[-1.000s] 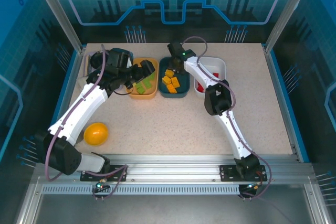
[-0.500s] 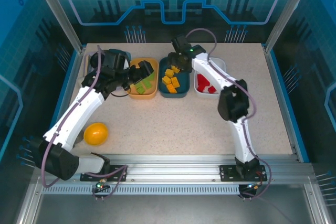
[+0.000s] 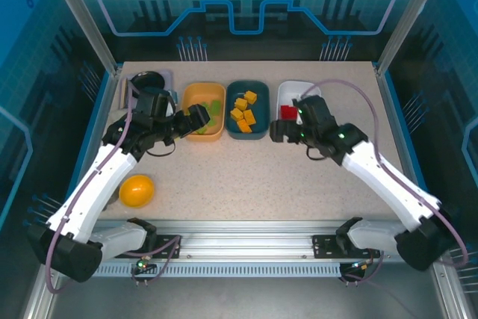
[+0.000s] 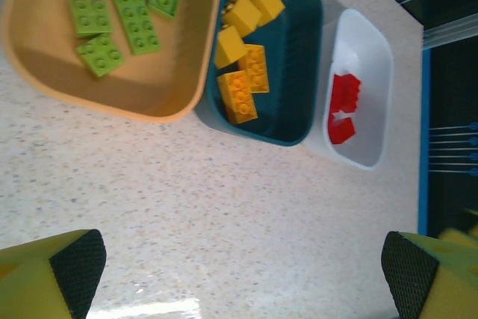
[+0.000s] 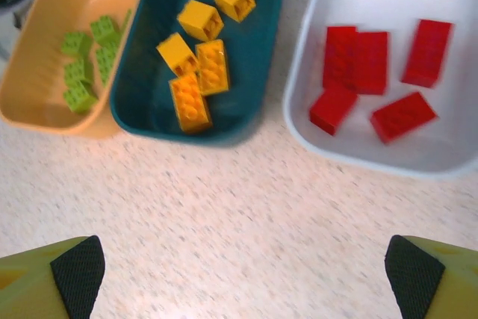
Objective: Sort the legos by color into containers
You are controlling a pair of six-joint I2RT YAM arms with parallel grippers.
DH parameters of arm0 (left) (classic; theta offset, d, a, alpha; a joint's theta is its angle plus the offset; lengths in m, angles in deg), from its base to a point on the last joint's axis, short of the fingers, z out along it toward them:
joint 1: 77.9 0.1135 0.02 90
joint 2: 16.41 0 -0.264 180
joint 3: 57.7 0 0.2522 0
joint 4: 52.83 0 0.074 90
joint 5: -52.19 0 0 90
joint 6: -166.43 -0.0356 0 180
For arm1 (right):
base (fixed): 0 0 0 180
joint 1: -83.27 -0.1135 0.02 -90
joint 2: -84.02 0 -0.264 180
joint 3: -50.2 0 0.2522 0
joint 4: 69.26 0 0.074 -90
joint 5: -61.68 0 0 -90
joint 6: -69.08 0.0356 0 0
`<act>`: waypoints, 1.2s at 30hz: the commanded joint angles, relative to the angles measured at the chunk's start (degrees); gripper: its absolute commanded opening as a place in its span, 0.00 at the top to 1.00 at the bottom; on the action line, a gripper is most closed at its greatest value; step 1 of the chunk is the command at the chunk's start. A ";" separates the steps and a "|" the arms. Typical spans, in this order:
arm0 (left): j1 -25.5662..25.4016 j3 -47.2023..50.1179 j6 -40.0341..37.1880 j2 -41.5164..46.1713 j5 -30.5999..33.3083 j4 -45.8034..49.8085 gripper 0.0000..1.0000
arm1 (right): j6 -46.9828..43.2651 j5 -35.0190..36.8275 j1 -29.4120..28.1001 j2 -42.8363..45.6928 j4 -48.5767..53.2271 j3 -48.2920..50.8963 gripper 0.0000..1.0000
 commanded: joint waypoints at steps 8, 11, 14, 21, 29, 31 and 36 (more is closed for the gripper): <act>-0.04 19.37 -12.95 9.00 38.31 -10.37 0.01 | -14.03 15.15 14.75 19.28 -19.60 27.68 0.00; 1.15 26.63 -18.38 9.83 42.54 -17.15 0.01 | -19.08 16.60 17.10 18.93 -28.28 33.82 0.00; 3.72 29.34 -23.75 9.49 42.71 -20.55 0.01 | -21.68 13.12 20.24 14.30 -32.39 34.63 0.00; 11.90 40.09 -30.56 0.38 31.27 -48.04 0.01 | -25.20 4.13 24.93 -0.03 -56.52 38.95 0.00; 15.70 34.75 -35.12 -17.40 22.43 -64.37 0.01 | -26.89 -5.91 29.19 -13.93 -71.63 35.59 0.00; 16.70 33.74 -36.24 -20.27 19.67 -68.21 0.01 | -26.61 -7.97 30.00 -16.77 -74.94 36.29 0.00; 17.12 39.27 -37.21 -20.07 16.44 -76.73 0.01 | -27.35 -9.21 29.88 -19.03 -83.66 40.24 0.00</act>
